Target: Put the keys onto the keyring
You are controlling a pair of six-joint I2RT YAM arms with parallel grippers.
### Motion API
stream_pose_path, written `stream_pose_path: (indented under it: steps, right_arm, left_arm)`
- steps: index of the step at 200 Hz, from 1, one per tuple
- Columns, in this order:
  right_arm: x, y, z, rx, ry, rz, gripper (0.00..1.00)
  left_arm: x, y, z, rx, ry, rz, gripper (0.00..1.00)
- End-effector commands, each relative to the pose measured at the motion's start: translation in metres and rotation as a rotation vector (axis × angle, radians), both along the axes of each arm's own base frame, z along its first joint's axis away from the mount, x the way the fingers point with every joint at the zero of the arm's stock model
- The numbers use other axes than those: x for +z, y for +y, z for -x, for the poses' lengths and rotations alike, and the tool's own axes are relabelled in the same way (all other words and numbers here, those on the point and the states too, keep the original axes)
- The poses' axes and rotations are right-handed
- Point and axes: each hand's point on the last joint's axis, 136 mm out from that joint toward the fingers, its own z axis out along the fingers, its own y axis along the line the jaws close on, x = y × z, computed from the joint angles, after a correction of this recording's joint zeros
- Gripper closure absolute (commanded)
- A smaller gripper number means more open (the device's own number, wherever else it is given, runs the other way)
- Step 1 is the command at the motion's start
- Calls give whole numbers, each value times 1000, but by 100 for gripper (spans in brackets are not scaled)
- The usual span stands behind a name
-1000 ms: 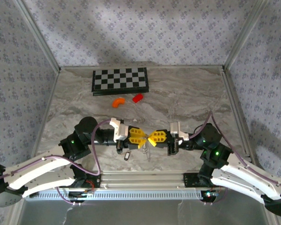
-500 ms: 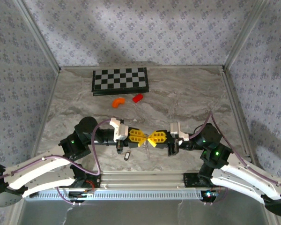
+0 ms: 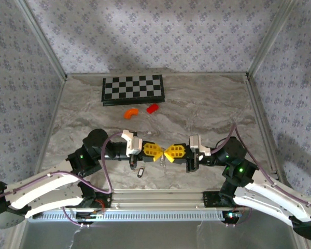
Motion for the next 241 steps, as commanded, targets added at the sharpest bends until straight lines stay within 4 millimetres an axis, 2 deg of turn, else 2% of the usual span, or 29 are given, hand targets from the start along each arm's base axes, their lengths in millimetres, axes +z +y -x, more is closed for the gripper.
stream_pose_path:
  steps: [1,40,83,102,132,161,176,214,241]
  right_arm:
    - [8,-1,0,-7,-2,-20,86]
    - [7,-6,-5,-49,13,-1,59]
    - [1,-22,-11,-130,57,34,37]
    - [-3,-29,-23,-202,105,57,28]
    - [-14,-40,-53,-343,207,59,20]
    - [-26,-48,-87,-440,341,47,18]
    - [-40,-49,-106,-479,420,77,12]
    - [-81,-52,-146,-580,558,168,14]
    - [-114,-41,-158,-578,623,277,17]
  left_arm:
    - [20,3,-4,30,-24,47,100]
    - [15,4,-13,86,-27,22,100]
    - [10,6,-20,132,-34,6,100]
    - [6,7,-27,170,-27,-9,100]
    - [-3,10,-50,255,21,-41,100]
    - [-12,15,-71,312,91,-64,100]
    - [-16,20,-83,351,126,-72,100]
    - [-23,38,-111,459,199,-74,100]
    - [-30,50,-129,529,243,-80,100]
